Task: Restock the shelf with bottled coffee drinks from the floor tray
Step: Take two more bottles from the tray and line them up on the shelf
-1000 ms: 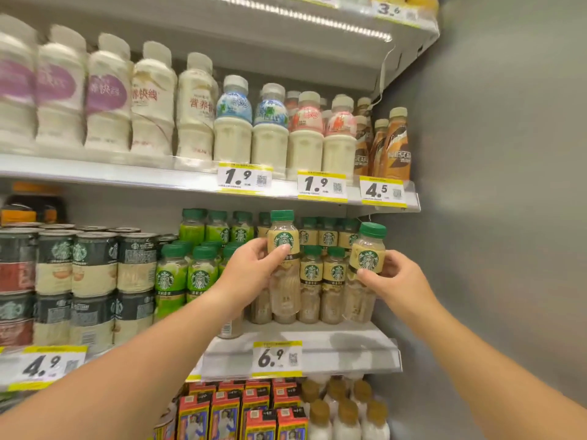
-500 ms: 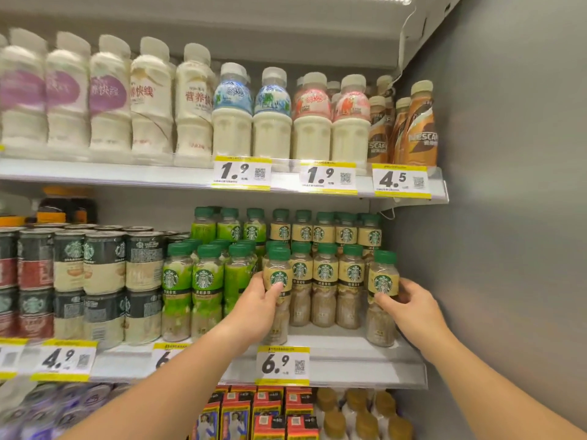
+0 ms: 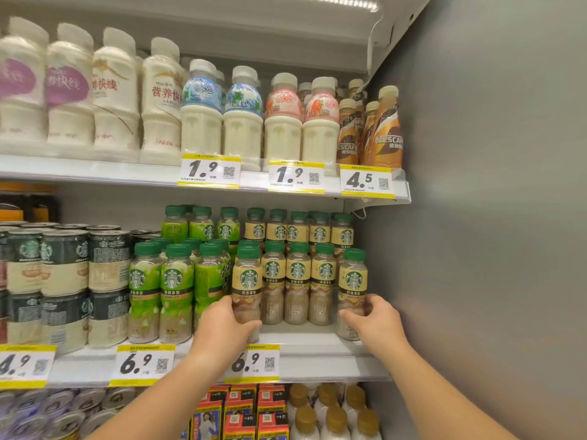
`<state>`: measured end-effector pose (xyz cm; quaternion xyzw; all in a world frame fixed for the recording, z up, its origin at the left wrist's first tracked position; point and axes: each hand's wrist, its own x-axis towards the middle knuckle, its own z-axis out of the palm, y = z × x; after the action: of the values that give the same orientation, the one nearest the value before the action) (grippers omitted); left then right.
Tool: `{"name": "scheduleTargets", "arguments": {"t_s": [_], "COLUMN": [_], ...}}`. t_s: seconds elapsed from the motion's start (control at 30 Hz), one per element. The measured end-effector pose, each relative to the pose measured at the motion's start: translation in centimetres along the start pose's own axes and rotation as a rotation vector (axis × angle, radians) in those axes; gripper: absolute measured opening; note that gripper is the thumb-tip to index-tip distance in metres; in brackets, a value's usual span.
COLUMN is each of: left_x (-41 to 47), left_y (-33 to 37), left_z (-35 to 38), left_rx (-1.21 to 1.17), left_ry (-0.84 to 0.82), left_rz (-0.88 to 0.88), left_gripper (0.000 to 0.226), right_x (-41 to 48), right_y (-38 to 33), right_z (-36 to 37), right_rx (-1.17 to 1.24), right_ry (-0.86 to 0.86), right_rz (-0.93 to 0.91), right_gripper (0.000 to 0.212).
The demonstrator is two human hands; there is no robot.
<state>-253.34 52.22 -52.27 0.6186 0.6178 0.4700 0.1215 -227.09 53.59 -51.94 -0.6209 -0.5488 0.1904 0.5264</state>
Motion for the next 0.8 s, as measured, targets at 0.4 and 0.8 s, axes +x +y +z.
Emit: {"name": "scheduleTargets", "arguments": {"t_s": [0.4,0.8], "left_x": [-0.5,-0.3], "left_y": [1.0,2.4], "left_z": [0.6,-0.2], "left_rx": [0.014,0.239], "left_ry": [0.091,0.034], "left_rz": [-0.113,-0.118], "left_gripper": [0.023,0.033], "right_x": [3.0,4.3], "right_y": [0.1,0.4], "right_z": [1.2,1.8], "right_rx": [0.028,0.040], "right_ry": [-0.044,-0.052], "right_rz": [0.081,0.059], "right_gripper": [0.038,0.029]}}
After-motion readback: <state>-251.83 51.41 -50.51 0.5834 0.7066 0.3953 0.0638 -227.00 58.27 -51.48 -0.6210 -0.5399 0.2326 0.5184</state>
